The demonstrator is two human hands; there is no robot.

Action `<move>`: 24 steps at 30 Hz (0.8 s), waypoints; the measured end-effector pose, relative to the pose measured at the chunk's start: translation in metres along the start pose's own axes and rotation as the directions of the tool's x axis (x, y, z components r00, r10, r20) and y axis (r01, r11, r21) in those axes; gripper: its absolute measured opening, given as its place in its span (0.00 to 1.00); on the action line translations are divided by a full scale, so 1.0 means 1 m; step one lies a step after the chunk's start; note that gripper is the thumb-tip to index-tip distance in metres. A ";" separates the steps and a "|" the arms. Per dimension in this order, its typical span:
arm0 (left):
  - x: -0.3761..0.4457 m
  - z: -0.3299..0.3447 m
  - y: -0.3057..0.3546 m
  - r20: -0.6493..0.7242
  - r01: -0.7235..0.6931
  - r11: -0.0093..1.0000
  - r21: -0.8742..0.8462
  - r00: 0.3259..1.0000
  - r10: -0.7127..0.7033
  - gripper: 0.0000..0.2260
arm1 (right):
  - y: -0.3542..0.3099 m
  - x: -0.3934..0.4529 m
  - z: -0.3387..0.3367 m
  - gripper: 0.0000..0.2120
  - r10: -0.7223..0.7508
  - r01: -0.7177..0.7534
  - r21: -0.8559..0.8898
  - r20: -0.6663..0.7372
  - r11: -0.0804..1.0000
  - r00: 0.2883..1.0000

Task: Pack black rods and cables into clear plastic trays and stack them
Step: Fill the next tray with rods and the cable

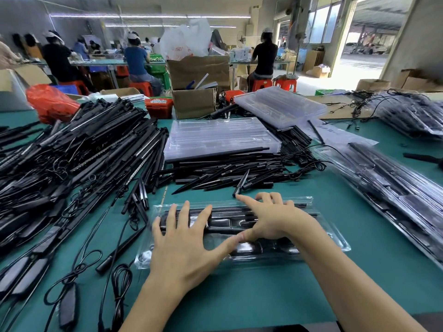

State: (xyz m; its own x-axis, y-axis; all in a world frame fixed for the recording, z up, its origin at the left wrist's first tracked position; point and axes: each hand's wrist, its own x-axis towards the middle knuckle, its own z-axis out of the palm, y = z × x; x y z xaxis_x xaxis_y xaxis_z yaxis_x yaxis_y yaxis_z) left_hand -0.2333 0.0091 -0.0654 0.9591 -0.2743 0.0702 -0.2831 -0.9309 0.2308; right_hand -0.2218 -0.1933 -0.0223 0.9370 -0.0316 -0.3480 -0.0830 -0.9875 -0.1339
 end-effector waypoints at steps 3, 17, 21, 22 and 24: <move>0.002 -0.011 -0.009 -0.083 0.031 0.997 -0.072 0.996 -0.037 0.42 | 0.007 0.001 0.001 0.50 -0.012 0.016 0.099 -0.033 0.995 0.999; 0.007 -0.011 -0.024 -0.030 0.214 0.971 0.110 0.977 -0.212 0.37 | 0.099 -0.015 0.009 0.22 0.619 -0.398 0.636 -0.163 0.661 0.769; 0.006 -0.011 -0.025 -0.065 0.213 0.975 0.067 0.976 -0.209 0.37 | 0.104 -0.016 0.008 0.22 0.544 -0.210 0.816 -0.147 0.539 0.826; 0.006 -0.012 -0.026 -0.072 0.209 0.977 0.048 0.976 -0.206 0.37 | 0.105 -0.019 0.006 0.22 0.521 -0.173 0.859 -0.122 0.482 0.845; 0.005 -0.014 -0.027 -0.084 0.201 0.979 0.016 0.976 -0.199 0.36 | 0.109 -0.024 0.001 0.19 0.449 -0.141 0.907 -0.057 0.396 0.892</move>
State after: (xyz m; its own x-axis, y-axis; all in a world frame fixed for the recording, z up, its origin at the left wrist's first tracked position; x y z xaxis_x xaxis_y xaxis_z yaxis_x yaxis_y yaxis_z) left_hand -0.2211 0.0363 -0.0580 0.9926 -0.0621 0.1040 -0.0843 -0.9707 0.2249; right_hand -0.2534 -0.3004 -0.0291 0.8175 -0.4808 -0.3171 -0.4730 -0.2464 -0.8459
